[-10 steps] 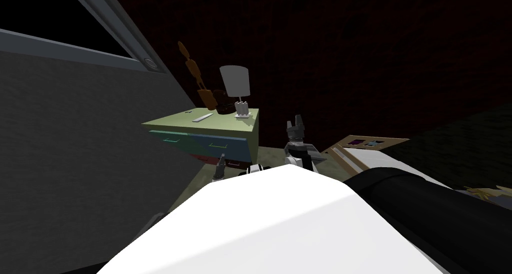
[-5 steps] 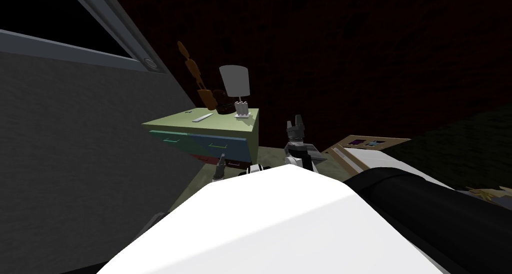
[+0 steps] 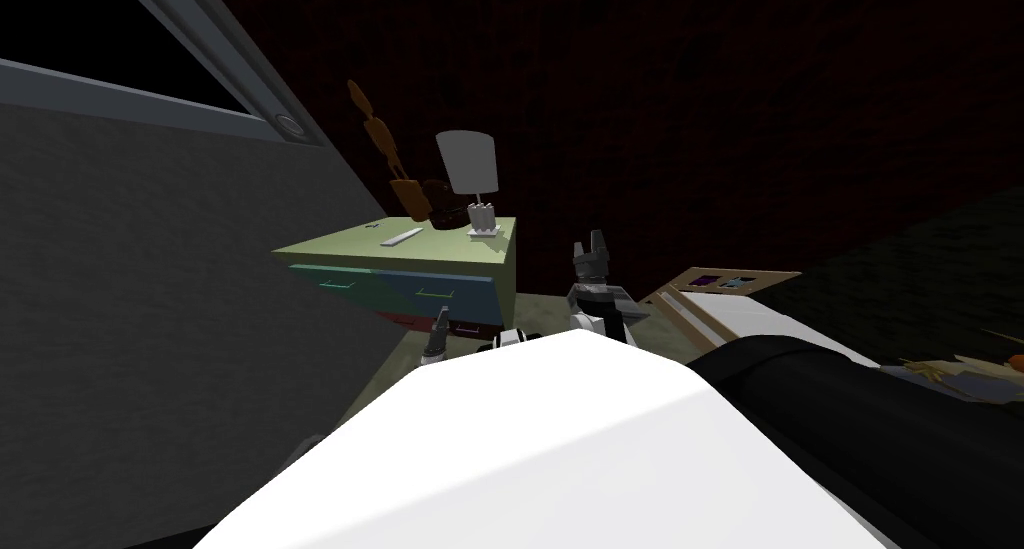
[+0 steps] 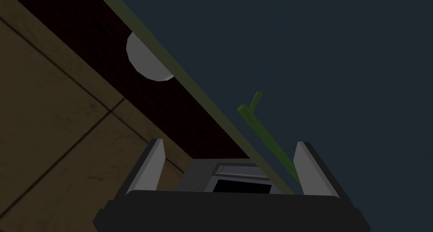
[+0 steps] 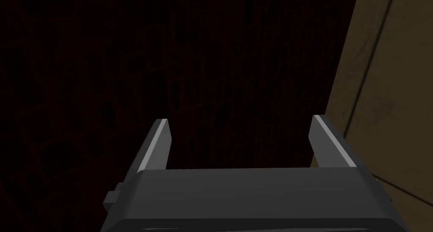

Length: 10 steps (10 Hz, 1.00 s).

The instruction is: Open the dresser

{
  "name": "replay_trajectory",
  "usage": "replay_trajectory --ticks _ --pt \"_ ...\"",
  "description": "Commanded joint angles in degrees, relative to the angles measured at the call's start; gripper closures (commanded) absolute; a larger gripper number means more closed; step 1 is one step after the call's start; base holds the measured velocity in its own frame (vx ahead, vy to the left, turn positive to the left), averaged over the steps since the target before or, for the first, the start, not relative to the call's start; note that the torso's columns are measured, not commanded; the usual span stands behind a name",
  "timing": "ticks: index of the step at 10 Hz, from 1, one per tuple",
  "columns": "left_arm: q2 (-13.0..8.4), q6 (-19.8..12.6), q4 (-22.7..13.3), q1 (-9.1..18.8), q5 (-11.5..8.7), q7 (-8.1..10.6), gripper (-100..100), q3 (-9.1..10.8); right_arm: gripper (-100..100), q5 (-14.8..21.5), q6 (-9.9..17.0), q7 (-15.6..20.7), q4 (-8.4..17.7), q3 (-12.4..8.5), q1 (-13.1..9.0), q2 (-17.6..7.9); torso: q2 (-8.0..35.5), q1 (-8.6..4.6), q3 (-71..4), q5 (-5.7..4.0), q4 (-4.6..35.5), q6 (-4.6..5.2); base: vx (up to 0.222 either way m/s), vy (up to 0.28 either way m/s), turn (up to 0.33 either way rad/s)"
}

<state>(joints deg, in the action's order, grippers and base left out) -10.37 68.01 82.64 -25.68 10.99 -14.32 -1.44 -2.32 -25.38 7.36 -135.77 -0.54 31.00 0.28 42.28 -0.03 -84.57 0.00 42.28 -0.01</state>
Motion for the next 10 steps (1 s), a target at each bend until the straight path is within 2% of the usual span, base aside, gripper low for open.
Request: replay_trajectory --ticks 1,9,10 --pt "-0.18 -0.17 0.19 -0.03 0.06 0.07 -100 0.05 0 0.00 0.00 0.00 0.00 0.00 0.00 0.00 0.00 -0.07 0.00 -0.03 0.00 0.00 -0.003 0.009 -0.023" --pt "-0.18 -0.17 0.19 -0.03 0.06 0.07 -100 0.05 0 0.00 0.00 0.00 0.00 0.00 0.00 0.00 0.01 0.01 0.00 -0.01 0.00 0.01 0.000 -0.002 0.006" --pt "-0.89 -2.14 2.03 0.23 -0.25 0.98 -100 0.49 0 0.00 0.00 0.00 0.00 0.00 0.00 0.00 0.02 0.02 0.01 0.00 0.01 0.01 0.003 -0.015 0.022"
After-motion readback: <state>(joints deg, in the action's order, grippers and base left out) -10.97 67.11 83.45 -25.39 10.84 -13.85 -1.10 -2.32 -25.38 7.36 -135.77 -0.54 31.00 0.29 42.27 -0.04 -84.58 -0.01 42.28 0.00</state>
